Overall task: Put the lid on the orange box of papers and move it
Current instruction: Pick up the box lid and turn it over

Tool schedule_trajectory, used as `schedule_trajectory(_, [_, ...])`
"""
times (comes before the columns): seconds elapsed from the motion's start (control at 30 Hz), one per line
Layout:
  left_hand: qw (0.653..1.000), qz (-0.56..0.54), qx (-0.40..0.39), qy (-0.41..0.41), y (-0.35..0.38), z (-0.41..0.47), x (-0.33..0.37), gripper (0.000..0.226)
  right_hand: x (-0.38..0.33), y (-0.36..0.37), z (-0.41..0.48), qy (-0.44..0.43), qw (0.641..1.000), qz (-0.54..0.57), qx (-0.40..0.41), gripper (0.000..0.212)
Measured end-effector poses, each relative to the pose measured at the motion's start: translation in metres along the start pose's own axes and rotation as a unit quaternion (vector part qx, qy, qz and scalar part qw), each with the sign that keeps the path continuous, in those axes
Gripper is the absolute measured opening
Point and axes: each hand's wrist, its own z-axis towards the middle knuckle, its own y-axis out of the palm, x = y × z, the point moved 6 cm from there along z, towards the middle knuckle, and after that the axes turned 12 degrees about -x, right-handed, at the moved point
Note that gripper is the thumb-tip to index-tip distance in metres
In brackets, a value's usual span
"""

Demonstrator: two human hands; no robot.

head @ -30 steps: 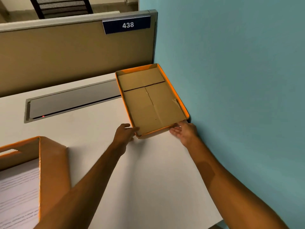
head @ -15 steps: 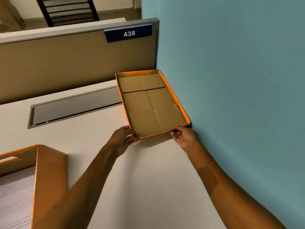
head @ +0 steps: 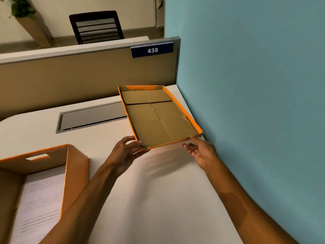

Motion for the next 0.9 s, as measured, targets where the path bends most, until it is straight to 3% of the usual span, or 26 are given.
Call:
schedule_trajectory(0.07, [1.000,0.010,0.004,0.017,0.000,-0.016,0.006,0.031,-0.007,-0.005,-0.019,-0.092,0.971,-0.204,0.089,0.035])
schedule_trajectory(0.1, [1.000,0.018,0.006,0.025,0.000,-0.024,0.009,0.031,-0.014,-0.001,-0.032,-0.180,0.920,-0.327,0.117,0.041])
schedule_trajectory(0.17, [0.999,0.027,0.008,0.041,-0.001,-0.042,0.016,0.029,-0.017,0.026,-0.063,-0.367,0.779,-0.502,0.078,0.046])
schedule_trajectory(0.23, [0.998,0.030,0.007,0.056,-0.001,-0.060,0.024,0.028,-0.002,0.055,-0.083,-0.456,0.658,-0.599,-0.003,0.046])
schedule_trajectory(0.3, [0.997,0.034,0.003,0.074,0.001,-0.078,0.031,0.029,0.016,0.079,-0.098,-0.501,0.564,-0.655,-0.048,0.043])
schedule_trajectory(0.4, [0.994,0.042,-0.005,0.102,0.005,-0.106,0.041,0.034,0.039,0.107,-0.117,-0.544,0.490,-0.678,-0.067,0.044])
schedule_trajectory(0.47, [0.992,0.047,-0.002,0.115,0.007,-0.125,0.047,0.036,0.051,0.123,-0.128,-0.549,0.489,-0.674,-0.075,0.044])
schedule_trajectory(0.63, [0.985,0.097,0.016,0.141,0.007,-0.177,0.065,0.043,0.071,0.156,-0.162,-0.542,0.560,-0.621,-0.084,0.031])
schedule_trajectory(0.77, [0.974,0.145,0.021,0.174,0.012,-0.220,0.082,0.048,0.083,0.175,-0.206,-0.584,0.585,-0.558,-0.075,0.018])
schedule_trajectory(0.9, [0.960,0.206,0.025,0.190,0.020,-0.253,0.096,0.053,0.095,0.185,-0.244,-0.606,0.614,-0.503,-0.055,0.018])
